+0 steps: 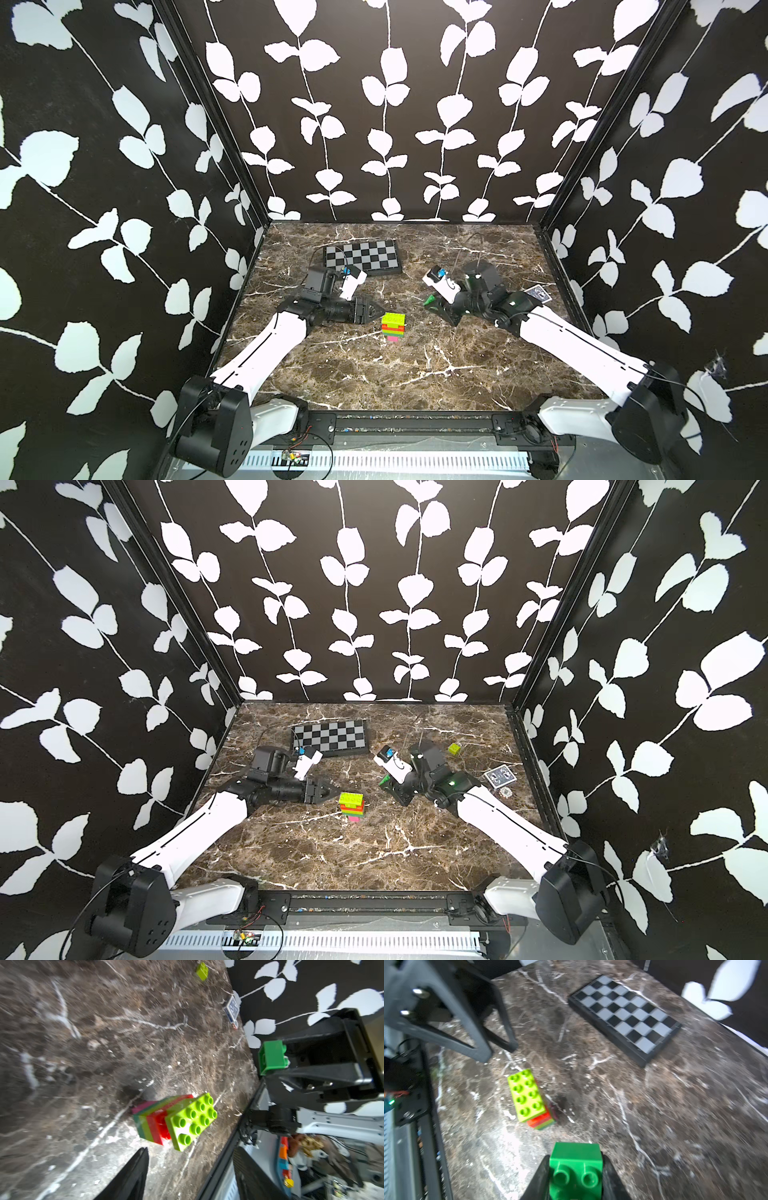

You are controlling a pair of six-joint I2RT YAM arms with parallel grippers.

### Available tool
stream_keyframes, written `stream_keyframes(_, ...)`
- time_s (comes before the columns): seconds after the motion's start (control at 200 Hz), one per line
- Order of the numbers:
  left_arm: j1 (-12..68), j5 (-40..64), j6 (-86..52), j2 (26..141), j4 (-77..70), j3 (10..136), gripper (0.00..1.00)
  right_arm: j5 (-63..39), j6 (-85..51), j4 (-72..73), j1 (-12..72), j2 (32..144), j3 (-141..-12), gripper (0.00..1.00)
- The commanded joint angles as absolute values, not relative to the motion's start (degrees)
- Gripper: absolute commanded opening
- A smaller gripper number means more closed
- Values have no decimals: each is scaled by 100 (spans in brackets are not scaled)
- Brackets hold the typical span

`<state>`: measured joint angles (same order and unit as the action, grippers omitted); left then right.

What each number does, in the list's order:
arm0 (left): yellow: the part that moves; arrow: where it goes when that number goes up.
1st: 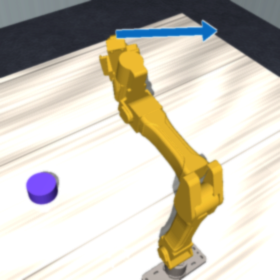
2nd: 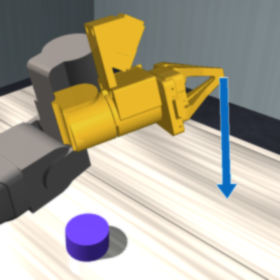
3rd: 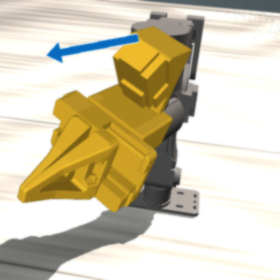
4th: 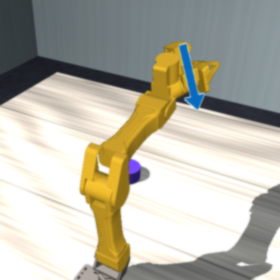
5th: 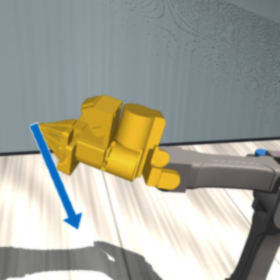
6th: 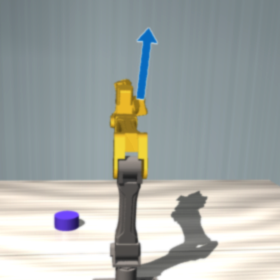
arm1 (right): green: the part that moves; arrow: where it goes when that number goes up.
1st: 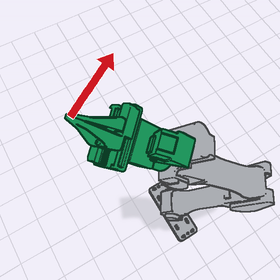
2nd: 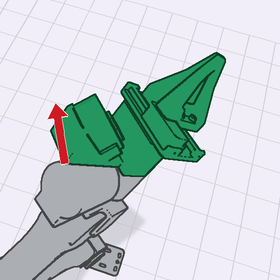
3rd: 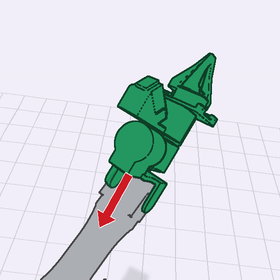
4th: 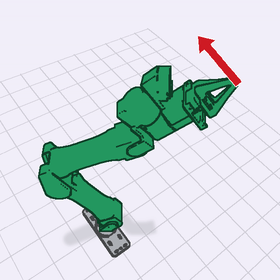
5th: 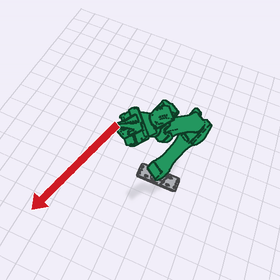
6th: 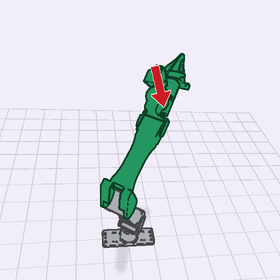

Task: Assemble a carrot with lego
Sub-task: Place the lego brick at the center of the board.

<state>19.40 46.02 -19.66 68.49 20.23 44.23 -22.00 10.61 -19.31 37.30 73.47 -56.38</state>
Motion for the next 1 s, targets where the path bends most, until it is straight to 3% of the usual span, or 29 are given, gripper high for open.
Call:
stream_keyframes(0.0,1897,5054,-2252,6802,1741,4290,67,-2501,1747,-2357,3857,7666,-6107,24)
stream_keyframes(0.22,1741,4366,-1813,6627,2329,4394,66,-1696,1484,-2397,3824,8272,-6078,24)
stream_keyframes(0.47,1738,4096,-1538,6802,2699,4673,64,-736,249,-1201,3700,9409,-5769,26)
stream_keyframes(0.995,1745,4156,-1634,6882,2593,4746,63,-158,-226,-14,3788,10118,-5118,39)
